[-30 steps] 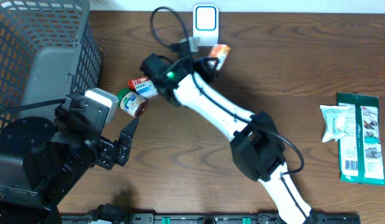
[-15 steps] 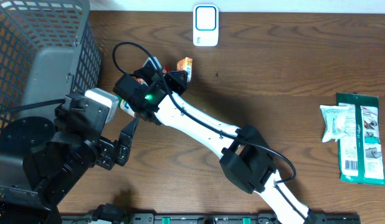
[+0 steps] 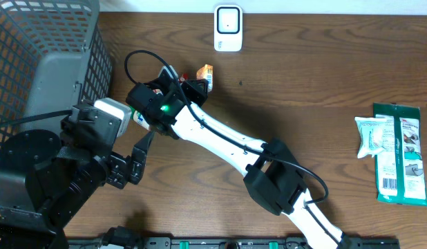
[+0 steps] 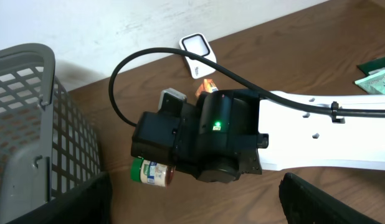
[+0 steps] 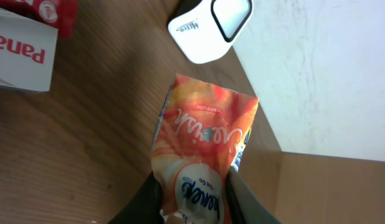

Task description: Scan the item barcode

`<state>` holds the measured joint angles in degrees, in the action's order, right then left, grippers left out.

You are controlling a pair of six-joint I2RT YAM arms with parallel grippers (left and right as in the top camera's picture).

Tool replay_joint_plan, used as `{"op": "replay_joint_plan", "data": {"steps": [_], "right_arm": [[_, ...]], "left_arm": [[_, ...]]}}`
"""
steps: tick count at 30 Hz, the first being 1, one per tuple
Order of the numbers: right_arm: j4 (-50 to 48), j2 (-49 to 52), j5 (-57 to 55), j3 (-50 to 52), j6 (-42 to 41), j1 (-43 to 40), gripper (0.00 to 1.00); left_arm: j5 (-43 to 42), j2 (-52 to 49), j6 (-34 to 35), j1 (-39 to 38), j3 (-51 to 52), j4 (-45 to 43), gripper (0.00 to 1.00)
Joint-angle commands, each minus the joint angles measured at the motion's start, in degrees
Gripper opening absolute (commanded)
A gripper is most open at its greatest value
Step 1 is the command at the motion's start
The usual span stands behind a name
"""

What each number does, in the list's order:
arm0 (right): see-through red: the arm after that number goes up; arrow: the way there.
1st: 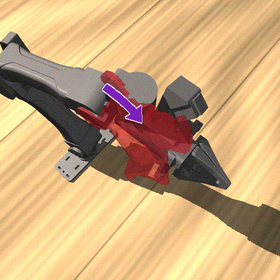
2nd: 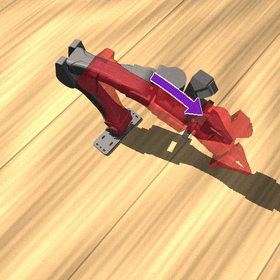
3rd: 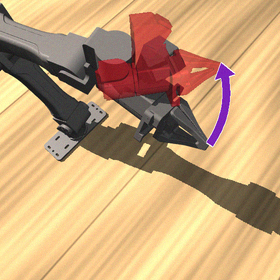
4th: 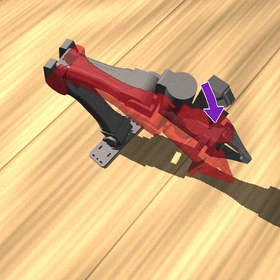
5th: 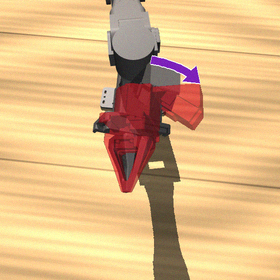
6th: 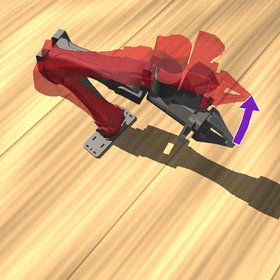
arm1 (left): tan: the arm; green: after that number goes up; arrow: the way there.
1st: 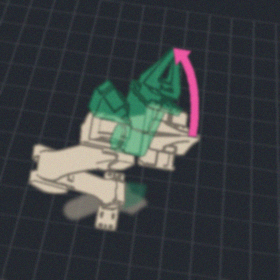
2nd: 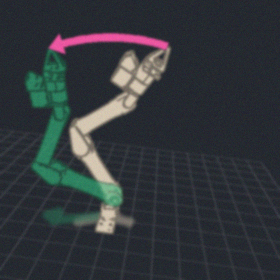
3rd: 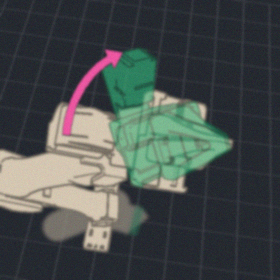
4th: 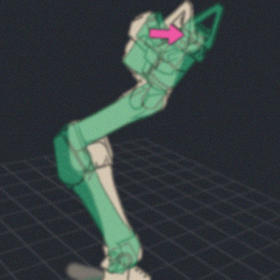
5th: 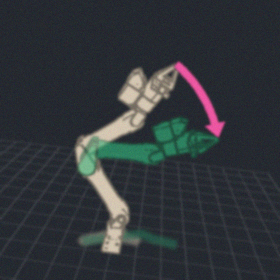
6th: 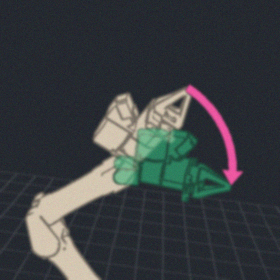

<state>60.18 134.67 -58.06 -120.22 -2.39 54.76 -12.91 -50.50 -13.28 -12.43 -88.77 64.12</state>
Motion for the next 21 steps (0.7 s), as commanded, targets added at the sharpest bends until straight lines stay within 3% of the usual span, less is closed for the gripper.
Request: {"op": "replay_joint_plan", "data": {"steps": [1, 3, 7, 13, 18, 21], "right_arm": [[-0.68, -0.11, 7.21, 0.02, 0.33, -1.27, 0.01], [-0.90, -0.72, 18.91, 0.02, -1.09, -4.00, 0.01], [-1.77, -3.67, 32.00, 0.02, -6.32, -11.32, 0.01], [3.82, -6.86, 46.86, 0.02, 3.63, -20.24, 0.01], [1.05, -6.86, 64.46, 0.57, 5.73, -24.70, 0.01], [1.36, -6.86, 65.29, 0.68, 5.99, -24.65, 0.01]], "left_arm": [[0.55, 0.02, 0.31, 0.13, -0.35, -0.07, 0.86], [0.55, 0.02, 0.31, 0.13, -0.35, -0.07, 0.86], [0.55, 0.02, 0.31, 0.13, -0.35, -0.07, 0.86], [0.55, 0.02, 0.31, 0.13, -0.35, -0.04, 0.86], [0.55, 0.02, 0.31, 0.13, -0.35, -0.07, 0.86], [0.55, 0.02, 0.31, 0.13, -0.35, -0.07, 0.86]]}}
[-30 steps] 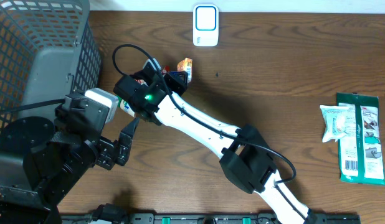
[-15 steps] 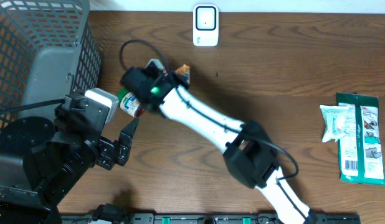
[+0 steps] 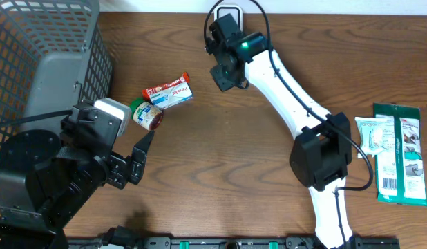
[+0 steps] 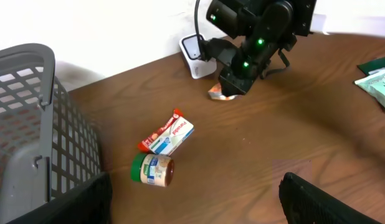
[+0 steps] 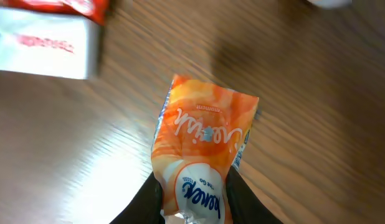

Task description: Scan the item barcode

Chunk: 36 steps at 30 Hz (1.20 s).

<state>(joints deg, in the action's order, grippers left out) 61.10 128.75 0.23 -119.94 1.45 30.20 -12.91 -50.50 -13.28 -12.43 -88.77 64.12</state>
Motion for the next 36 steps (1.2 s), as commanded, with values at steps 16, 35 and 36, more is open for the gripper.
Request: {"op": "replay_joint_plan", "data": {"steps": [16, 35, 36], "right_arm": [[-1.86, -0.94, -2.16, 17.62, -1.86, 2.82, 0.38], [-4.26, -9.22, -1.66, 18.53, -2.25, 4.98, 0.45], [-4.50, -8.33, -1.66, 18.58, -2.25, 5.40, 0.43]], "left_arm": [[0.55, 0.02, 0.31, 0.13, -0.35, -0.04, 0.86], [0.55, 0.02, 0.31, 0.13, -0.35, -0.07, 0.86], [0.55, 0.04, 0.31, 0.13, -0.35, -0.04, 0.86]]}}
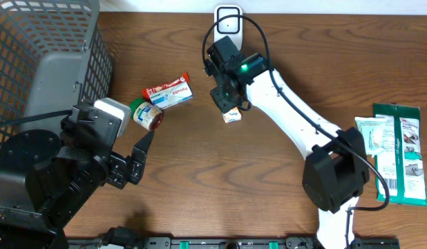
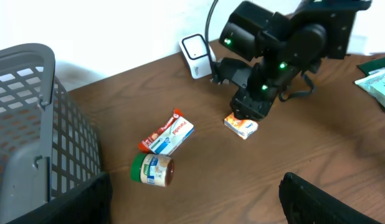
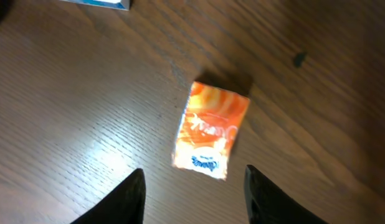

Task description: Scan the item barcode

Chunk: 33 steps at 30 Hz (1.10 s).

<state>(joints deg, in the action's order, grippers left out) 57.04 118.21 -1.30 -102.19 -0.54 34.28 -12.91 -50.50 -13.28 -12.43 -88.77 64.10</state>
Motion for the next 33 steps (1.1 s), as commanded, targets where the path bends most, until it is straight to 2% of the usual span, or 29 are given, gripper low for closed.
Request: {"op": "replay_joint_plan", "data": {"steps": [1, 22, 30, 33], "right_arm": [[-0.55, 2.89, -0.13, 0.85, -0.26, 1.62, 0.42], [-1.46, 10.40, -7.69, 1.14, -1.14, 4.20, 0.40], [-2.29, 12.90, -7.82, 1.16, -1.16, 4.68, 0.31], [-2.62, 13.62, -9.99, 1.16, -1.79, 4.81, 0.32]], "left_arm": [[0.55, 0.02, 0.31, 0.13, -0.35, -0.04, 0.86], [0.55, 0.02, 0.31, 0.13, -0.35, -0.02, 0.86], [0.55, 0.02, 0.31, 0.13, -0.35, -0.04, 0.86], [0.55, 0.02, 0.31, 0.13, -0.35, -0.02, 0.86]]}}
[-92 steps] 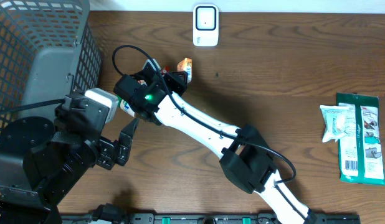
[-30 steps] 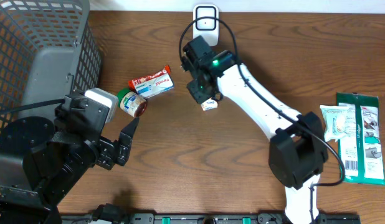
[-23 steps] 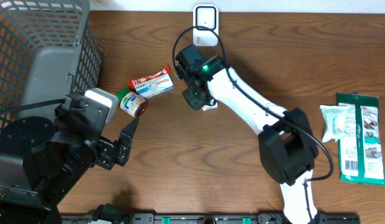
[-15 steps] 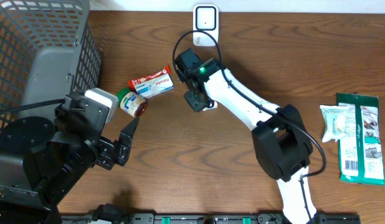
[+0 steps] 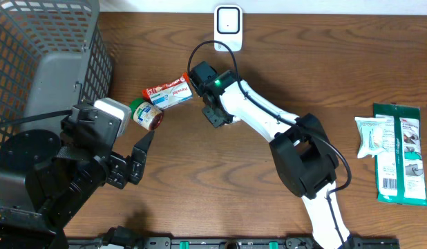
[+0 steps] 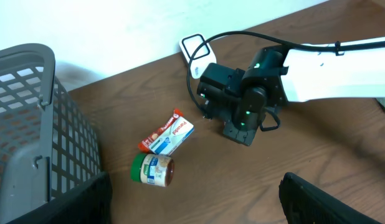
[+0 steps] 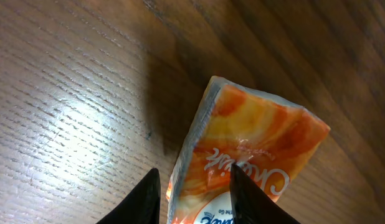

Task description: Scan the item barcode

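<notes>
The orange snack packet (image 7: 251,146) lies on the wooden table (image 5: 200,194), its printed face up, with my right gripper (image 7: 194,173) low over it and shut on its near end. From overhead that gripper (image 5: 217,115) hides the packet. The white barcode scanner (image 5: 228,28) stands at the table's far edge, beyond the gripper. My left gripper (image 6: 195,202) hangs open at the near left with nothing between its fingers.
A red-and-white box (image 5: 168,91) and a green-lidded jar (image 5: 146,115) lie just left of the right gripper. A grey wire basket (image 5: 48,62) fills the far left. Green and white packages (image 5: 395,152) lie at the right edge.
My right gripper was open above the packet lying on the table. It is now lower and a little further left, with its fingers closed in on the packet's end. The left arm is unchanged.
My right gripper held the orange packet near the box and jar. Then it held it close to the scanner. Later the packet lay loose on the table under the open gripper. Now the gripper is down on it again, shut.
</notes>
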`<state>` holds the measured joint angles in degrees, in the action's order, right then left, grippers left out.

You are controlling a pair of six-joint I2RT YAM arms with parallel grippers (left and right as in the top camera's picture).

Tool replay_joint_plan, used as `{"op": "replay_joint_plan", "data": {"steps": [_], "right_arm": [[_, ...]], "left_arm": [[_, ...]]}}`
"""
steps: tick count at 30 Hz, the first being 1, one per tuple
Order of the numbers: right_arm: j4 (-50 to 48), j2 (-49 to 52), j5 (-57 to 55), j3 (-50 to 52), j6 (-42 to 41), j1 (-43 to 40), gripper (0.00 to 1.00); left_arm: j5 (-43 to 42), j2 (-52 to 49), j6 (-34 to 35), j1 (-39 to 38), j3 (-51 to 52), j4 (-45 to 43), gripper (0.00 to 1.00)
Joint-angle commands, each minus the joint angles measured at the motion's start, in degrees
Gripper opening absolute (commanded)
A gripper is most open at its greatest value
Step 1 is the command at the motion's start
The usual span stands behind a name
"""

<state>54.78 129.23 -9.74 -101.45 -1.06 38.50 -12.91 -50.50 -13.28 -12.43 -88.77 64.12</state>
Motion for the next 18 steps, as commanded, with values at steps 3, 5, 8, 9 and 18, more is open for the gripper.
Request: {"op": "replay_joint_plan", "data": {"steps": [3, 5, 8, 9, 18], "right_arm": [[-0.37, 3.34, -2.03, 0.42, -1.29, 0.59, 0.29], [-0.63, 4.04, -2.08, 0.42, -1.53, 0.74, 0.28], [-0.87, 5.03, -2.34, 0.44, -1.70, 0.96, 0.22], [-0.90, 5.44, -2.43, 0.44, -1.70, 0.98, 0.18], [2.21, 2.97, -13.40, -0.98, -1.64, 1.09, 0.01]], "left_arm": [[0.55, 0.02, 0.31, 0.13, -0.35, -0.07, 0.86], [0.55, 0.02, 0.31, 0.13, -0.35, -0.07, 0.86], [0.55, 0.04, 0.31, 0.13, -0.35, -0.07, 0.86], [0.55, 0.02, 0.31, 0.13, -0.35, -0.04, 0.86], [0.55, 0.02, 0.31, 0.13, -0.35, -0.07, 0.86]]}}
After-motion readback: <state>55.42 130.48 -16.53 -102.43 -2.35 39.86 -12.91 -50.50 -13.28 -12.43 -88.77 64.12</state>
